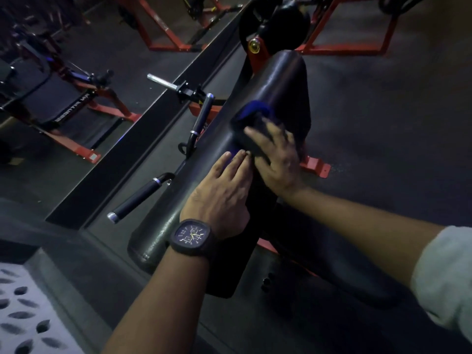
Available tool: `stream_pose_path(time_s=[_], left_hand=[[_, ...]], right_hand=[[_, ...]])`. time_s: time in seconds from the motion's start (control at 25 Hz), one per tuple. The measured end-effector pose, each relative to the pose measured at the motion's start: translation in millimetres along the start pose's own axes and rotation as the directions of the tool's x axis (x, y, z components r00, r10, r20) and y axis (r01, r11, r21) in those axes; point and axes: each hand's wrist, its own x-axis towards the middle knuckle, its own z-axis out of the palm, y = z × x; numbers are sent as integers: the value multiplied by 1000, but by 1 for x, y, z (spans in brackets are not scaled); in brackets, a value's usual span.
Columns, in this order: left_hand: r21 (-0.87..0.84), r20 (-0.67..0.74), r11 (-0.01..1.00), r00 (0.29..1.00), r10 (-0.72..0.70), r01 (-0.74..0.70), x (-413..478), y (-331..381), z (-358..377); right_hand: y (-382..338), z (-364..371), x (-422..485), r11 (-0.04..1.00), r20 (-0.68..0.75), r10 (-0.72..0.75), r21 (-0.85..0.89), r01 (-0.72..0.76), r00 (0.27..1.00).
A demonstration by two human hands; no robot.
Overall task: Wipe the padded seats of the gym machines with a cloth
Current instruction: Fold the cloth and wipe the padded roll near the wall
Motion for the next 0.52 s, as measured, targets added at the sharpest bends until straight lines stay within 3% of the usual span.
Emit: stream_pose_path(time_s=[0.04, 0.08, 0.16, 0.2, 0.24, 0.32, 0.36, 0.4, 0.48, 0.52], left_hand=[[0, -1, 1000, 1000, 1, -1, 2, 0, 1], [-1, 0, 1000, 1000, 4, -4, 2, 1, 3], [4, 18, 1000, 1000, 4, -4, 1, 1, 2], [2, 28, 1000, 1000, 1, -1, 1, 1, 1], [-3, 34, 1000, 999, 1, -1, 2, 2, 0], [4, 28, 1000, 1000, 4, -4, 4, 1, 2], [14, 34, 1000, 999, 7, -7, 5, 1, 3], [25, 44, 1000, 999, 13, -14, 4, 0, 3], [42, 75, 999, 997, 12, -15, 4, 1, 3], [47, 94, 999, 996, 9, -13, 3, 1, 2]], right_hand=[[11, -3, 2, 991, 59, -130, -8, 130, 990], [23, -6, 11, 995, 68, -99, -12, 100, 993], [23, -4, 20, 954, -31, 290, 84, -287, 957], [13, 0, 14, 917, -64, 390, 116, -381, 919], [2, 6, -3, 946, -70, 317, 88, -311, 946], [8, 9, -29, 998, -10, -44, 46, 44, 999], [23, 9, -24, 996, -6, -57, 75, 57, 998], [34, 12, -14, 984, -32, 134, 121, -129, 991], [26, 19, -2, 791, -75, 574, 306, -529, 815], [14, 22, -10, 769, -44, 602, 302, -564, 797]])
